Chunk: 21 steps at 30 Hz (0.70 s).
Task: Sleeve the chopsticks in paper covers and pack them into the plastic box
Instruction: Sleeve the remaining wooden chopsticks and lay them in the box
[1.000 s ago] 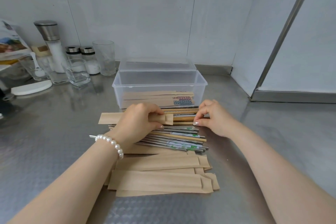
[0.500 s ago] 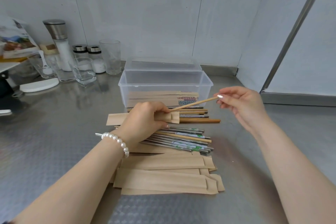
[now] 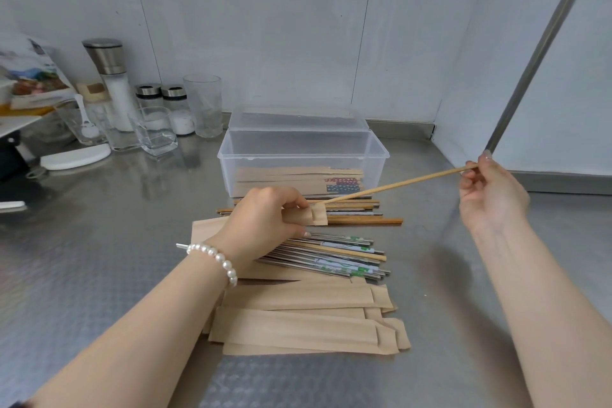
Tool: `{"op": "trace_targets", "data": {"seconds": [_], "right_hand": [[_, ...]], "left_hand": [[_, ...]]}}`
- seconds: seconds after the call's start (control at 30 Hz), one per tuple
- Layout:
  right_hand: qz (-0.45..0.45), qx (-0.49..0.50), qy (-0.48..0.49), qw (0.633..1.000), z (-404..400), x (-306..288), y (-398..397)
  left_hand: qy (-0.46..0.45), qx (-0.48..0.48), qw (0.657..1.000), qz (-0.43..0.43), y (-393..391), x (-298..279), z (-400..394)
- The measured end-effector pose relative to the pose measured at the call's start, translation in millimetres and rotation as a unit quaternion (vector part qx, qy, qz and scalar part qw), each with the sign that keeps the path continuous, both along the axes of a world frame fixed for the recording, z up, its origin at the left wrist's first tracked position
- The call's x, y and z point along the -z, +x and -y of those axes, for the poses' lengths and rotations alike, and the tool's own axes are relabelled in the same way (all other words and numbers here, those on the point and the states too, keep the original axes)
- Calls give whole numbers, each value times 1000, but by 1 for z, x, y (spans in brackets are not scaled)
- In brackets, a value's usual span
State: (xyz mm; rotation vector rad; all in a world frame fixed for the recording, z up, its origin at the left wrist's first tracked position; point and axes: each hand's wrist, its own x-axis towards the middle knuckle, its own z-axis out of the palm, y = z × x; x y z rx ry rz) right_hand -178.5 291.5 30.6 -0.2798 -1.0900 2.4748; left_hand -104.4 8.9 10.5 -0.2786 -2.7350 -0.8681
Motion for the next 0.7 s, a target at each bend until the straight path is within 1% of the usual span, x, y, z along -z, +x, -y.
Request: {"op": "trace_targets", "data": {"seconds": [0.1,0.3,0.43,0.57,0.63,0.7], "right_hand": [[3,0,-1,1000,0,-1,0],[3,4,-35,999,-4,-7,3],[4,-9,-13,1000,1,-5,3],[3,-39,8,999,7,-1,2],[10,-79,19,997,11,-1,3],[32,-137,56,988,15,0,5]], "left_hand": [[3,-7,1000,-1,0,0,0],[0,-18,1000,-10,-1,-1,1],[0,-14,1000,-11,0,0,0],[7,-14,1000,-14,1,-1,-1],[12,-15,1000,-15,1,-2,-1],[16,-15,1000,-15,1,-3,-1]]}}
